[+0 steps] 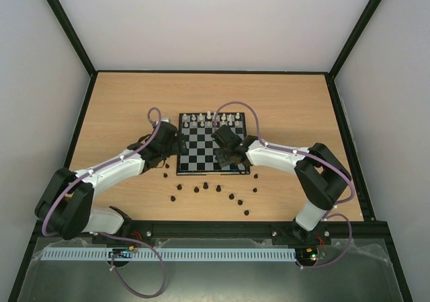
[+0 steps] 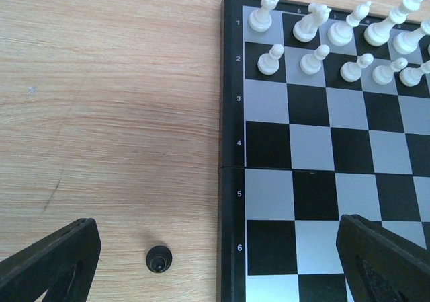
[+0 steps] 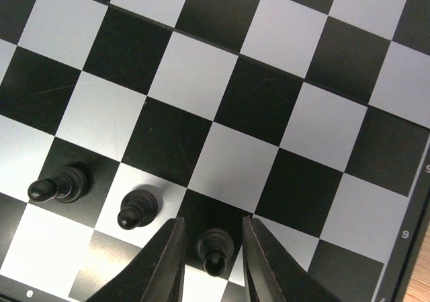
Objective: Set up the chess pieces on the board
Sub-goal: Place the chess piece on the chessboard, then pick up the chess piece at the center of the board.
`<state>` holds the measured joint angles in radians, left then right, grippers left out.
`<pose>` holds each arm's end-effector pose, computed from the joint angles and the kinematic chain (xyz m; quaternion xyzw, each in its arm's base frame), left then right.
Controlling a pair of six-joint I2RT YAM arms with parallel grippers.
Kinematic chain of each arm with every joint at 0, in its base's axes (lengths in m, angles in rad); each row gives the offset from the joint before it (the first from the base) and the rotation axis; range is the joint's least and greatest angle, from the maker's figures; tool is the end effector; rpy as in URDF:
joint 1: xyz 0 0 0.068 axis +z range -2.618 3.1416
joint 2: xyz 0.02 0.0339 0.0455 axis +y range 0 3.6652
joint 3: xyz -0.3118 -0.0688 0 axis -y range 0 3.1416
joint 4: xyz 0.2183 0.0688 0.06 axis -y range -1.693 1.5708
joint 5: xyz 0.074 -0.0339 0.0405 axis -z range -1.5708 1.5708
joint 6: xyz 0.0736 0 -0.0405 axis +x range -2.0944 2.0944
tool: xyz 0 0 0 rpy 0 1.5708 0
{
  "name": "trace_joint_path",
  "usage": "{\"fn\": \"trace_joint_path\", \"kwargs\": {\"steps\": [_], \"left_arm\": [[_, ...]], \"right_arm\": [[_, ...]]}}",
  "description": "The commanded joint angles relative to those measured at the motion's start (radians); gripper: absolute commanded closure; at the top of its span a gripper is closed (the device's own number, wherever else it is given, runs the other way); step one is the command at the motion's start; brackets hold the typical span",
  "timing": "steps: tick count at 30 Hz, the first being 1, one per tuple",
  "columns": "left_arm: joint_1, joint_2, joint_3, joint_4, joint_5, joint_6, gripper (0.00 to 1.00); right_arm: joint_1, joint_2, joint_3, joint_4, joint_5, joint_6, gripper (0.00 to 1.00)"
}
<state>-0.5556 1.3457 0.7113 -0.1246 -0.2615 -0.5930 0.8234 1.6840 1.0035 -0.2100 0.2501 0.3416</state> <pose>0.2369 -0.1247 0.2365 -0.0685 0.9098 -0.1121 0.3937 0.2540 0.2473 0.2196 -0.1827 0.9183 0.0839 0.3411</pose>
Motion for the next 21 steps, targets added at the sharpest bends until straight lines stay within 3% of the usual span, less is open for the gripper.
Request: {"fn": "trace_joint_path", "kwargs": {"steps": [1,14,21], "left_arm": [[0.004,0.03,-0.005,0.006,0.005,0.0,0.01],[0.004,0.165,0.03,0.002,0.051,0.013,0.01],[0.008,0.175,0.023,0.003,0.027,0.009,0.1]], "right_arm": [[0.005,-0.066,-0.014,-0.014,0.047,0.01,0.74],[0.002,-0.143,-0.067,-0.016,0.134,0.045,0.65],[-0.001,-0.161,-0.086,-0.009,0.133,0.05,0.64]]}}
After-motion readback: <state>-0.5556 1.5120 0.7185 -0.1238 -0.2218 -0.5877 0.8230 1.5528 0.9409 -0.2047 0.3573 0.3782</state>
